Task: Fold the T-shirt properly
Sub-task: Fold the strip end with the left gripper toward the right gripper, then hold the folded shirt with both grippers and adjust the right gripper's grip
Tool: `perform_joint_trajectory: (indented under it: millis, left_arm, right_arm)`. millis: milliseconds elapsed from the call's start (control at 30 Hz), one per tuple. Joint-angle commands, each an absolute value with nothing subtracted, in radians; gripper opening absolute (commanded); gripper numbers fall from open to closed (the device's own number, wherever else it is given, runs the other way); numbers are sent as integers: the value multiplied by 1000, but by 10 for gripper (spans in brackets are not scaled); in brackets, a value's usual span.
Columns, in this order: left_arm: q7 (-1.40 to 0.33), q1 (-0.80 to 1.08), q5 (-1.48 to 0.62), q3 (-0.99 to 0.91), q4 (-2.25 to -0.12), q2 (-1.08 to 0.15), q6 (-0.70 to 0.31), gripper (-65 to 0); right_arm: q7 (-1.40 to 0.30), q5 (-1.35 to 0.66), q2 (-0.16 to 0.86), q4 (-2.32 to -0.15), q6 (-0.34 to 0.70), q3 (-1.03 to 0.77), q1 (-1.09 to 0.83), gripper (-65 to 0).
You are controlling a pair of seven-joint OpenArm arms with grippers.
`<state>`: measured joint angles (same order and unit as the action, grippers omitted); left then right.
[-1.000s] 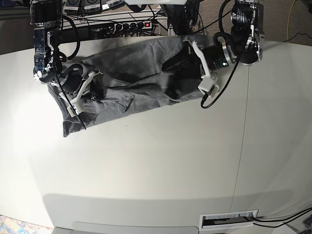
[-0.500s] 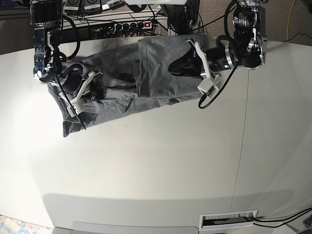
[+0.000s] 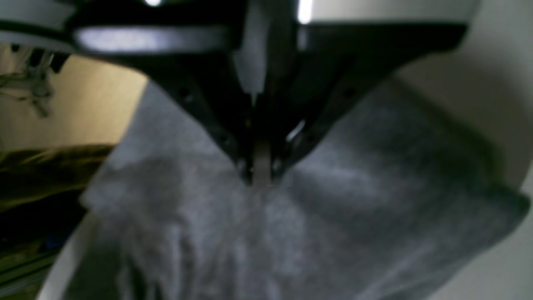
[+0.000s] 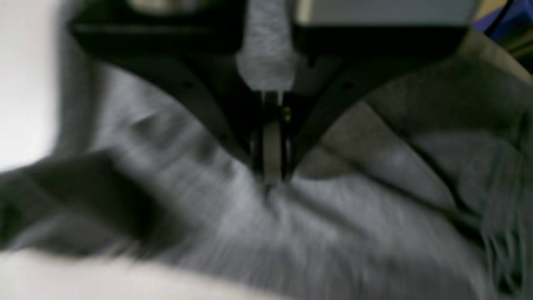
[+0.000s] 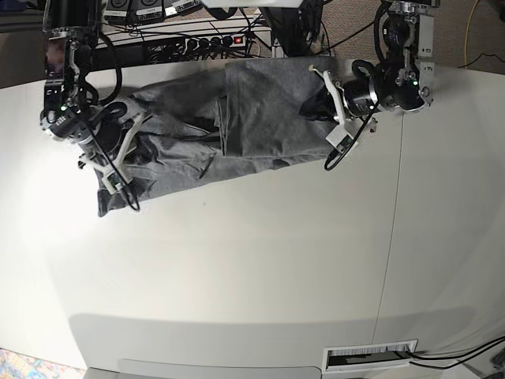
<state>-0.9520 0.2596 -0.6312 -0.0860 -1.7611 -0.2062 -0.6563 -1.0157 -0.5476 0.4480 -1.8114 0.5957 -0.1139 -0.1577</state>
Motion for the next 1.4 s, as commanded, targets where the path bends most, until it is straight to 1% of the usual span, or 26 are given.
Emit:
perform_joint_trajectory:
  millis: [0, 67, 167, 267, 300, 433, 467, 567, 633, 733, 800, 900, 1000, 1167, 1267, 1367]
  left_arm:
    - [-912, 252, -620, -88, -1768, -220, -645, -650]
    - [-858, 249, -545, -88, -1753, -236, -603, -650]
    - [-783, 246, -462, -88, -1742, -262, -568, -650]
    - [-766, 240, -456, -88, -1742, -282, -565, -650]
    - [-767, 236, -456, -88, -1742, -286, -565, -650]
    - [-765, 217, -458, -88, -1742, -297, -569, -650]
    - [-765, 212, -459, -88, -1742, -302, -569, -650]
    - [-767, 201, -502, -87, -1742, -316, -578, -650]
    - [-770, 198, -522, -87, -1742, -316, -589, -650]
    - [-770, 199, -554, -86, -1742, -316, -604, -650]
    - [-772, 199, -551, -76, -1741, -316, -603, -650]
    - [-777, 199, -550, -40, -1736, -316, -603, -650]
    - [-776, 199, -492, 22, -1736, -316, -603, -650]
    - [-743, 199, -377, 110, -1734, -316, -603, -650]
    - [-732, 199, -340, 126, -1734, -316, -601, -650]
    - [-732, 199, -332, 126, -1734, -316, -598, -650]
  right_arm:
    - [-1015, -554, 465, -1833, 595, -138, -153, -650]
    - [-1026, -554, 465, -1842, 595, -174, -155, -650]
    - [-1060, -576, 466, -1842, 595, -236, -155, -650]
    - [-1105, -587, 466, -1842, 595, -297, -155, -650]
    - [-1118, -587, 466, -1842, 595, -315, -155, -633]
    - [-1117, -588, 509, -1842, 596, -336, -171, -429]
    - [-1117, -587, 523, -1842, 596, -335, -178, -404]
    - [-1110, -587, 560, -1829, 596, -336, -189, -399]
    - [-1084, -591, 565, -1799, 595, -336, -185, -399]
    - [-1067, -676, 556, -1712, 595, -336, -166, -398]
    - [-1079, -700, 545, -1634, 595, -336, -141, -398]
    - [-1117, -800, 534, -1533, 598, -336, -95, -388]
    - [-1171, -842, 520, -1479, 598, -336, -51, -388]
    - [-1188, -883, 507, -1467, 598, -336, -36, -388]
    - [-1219, -882, 508, -1468, 598, -336, -36, -388]
    - [-1202, -864, 506, -1470, 598, -345, -36, -388]
